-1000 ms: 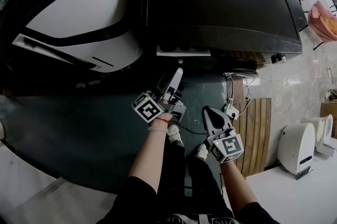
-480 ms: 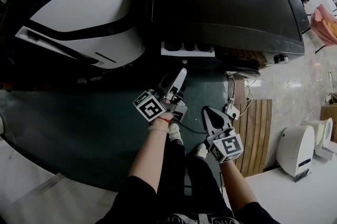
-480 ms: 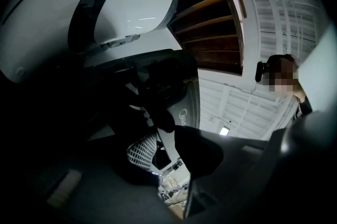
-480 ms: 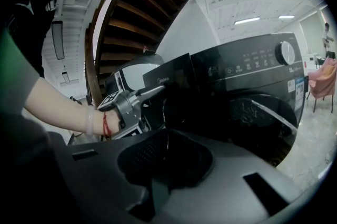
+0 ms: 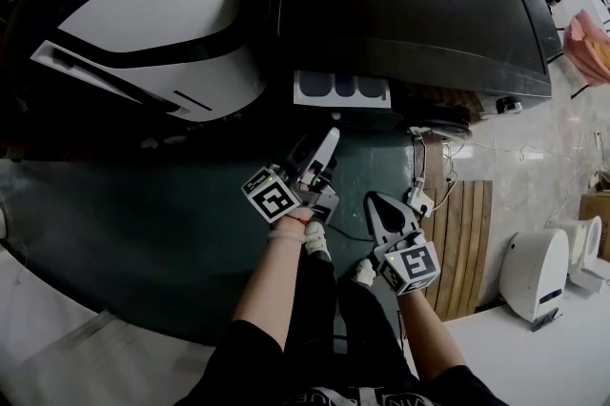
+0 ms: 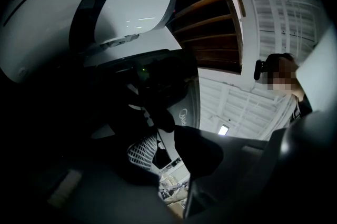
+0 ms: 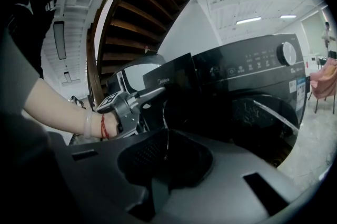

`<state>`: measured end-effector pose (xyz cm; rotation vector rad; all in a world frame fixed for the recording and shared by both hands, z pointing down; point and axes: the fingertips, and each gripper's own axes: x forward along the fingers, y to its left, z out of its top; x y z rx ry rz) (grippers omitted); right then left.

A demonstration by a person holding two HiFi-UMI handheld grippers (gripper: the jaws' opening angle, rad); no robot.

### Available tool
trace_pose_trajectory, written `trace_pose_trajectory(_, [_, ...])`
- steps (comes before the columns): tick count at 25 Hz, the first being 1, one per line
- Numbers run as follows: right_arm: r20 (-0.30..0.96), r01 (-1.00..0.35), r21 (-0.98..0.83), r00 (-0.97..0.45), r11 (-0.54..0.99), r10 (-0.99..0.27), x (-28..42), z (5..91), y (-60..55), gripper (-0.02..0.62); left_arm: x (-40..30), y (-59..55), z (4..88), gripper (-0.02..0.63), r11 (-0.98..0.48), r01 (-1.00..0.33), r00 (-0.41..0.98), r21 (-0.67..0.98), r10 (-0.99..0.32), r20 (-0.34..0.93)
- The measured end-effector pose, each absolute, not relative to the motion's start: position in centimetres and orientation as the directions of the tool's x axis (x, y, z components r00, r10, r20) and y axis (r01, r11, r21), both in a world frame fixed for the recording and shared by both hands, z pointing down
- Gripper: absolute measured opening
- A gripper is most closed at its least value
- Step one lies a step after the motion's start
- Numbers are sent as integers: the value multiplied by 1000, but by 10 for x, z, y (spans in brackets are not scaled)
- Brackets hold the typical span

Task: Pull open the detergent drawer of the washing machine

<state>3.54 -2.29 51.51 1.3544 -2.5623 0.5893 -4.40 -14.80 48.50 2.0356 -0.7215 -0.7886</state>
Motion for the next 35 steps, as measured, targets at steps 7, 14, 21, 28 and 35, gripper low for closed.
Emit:
trace_pose_trajectory(7, [336,-822,-250,-569,511,-751,36,514,-18,12,-44,-135,486,107,-496,-208,641,843,-720,-266])
trace_pose_trajectory(14, [326,-818,-259,-574,513,-751,35,509,-10,12,-43,-120,482,107,-498,-202,643,843,-717,-270])
trace_pose_trajectory(21, [316,-825,-292,-561,483,-765,38,502,-4,14,-44,-110,485,104,-496,-215,635,841,-725,-266])
trace_pose_trajectory(28, [318,-816,-270,-577,511,-753,40,509,8,13,-43,-101,485,103,-500,-222,635,837,-725,-265])
trace_pose_trajectory(35, [320,-807,-248,-591,536,-741,40,510,14,12,-44,-92,485,103,-499,-222,639,837,-724,-262])
